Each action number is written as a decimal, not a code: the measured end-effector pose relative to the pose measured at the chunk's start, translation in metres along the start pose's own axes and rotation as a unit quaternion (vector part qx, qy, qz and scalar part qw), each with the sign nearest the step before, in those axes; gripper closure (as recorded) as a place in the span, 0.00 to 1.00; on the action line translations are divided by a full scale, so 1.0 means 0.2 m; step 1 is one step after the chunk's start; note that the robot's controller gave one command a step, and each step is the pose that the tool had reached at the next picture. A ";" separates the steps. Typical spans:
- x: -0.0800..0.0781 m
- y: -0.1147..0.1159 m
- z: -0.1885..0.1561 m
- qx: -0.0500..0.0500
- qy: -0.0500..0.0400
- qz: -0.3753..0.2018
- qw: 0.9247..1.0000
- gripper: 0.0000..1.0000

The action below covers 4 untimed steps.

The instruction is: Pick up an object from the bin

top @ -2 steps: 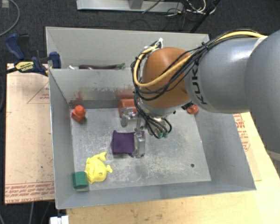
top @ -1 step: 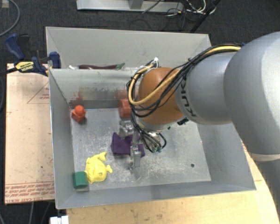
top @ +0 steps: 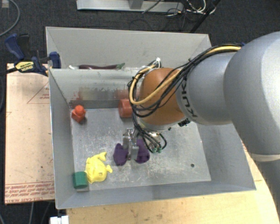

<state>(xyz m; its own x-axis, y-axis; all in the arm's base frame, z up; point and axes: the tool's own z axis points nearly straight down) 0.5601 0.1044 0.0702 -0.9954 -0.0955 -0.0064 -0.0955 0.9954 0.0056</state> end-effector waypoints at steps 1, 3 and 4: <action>0.00 0.00 0.00 0.000 -0.001 0.001 1.000 1.00; 0.01 0.00 -0.10 0.000 0.002 0.002 1.000 1.00; 0.00 0.00 -0.18 0.000 0.001 0.002 1.000 1.00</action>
Offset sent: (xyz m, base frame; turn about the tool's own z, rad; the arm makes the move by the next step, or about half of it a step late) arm -0.0001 -0.0001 0.0341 0.0000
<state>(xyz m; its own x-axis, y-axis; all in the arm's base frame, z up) 0.5598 0.1041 0.1060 -0.9958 -0.0918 -0.0050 -0.0919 0.9958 0.0056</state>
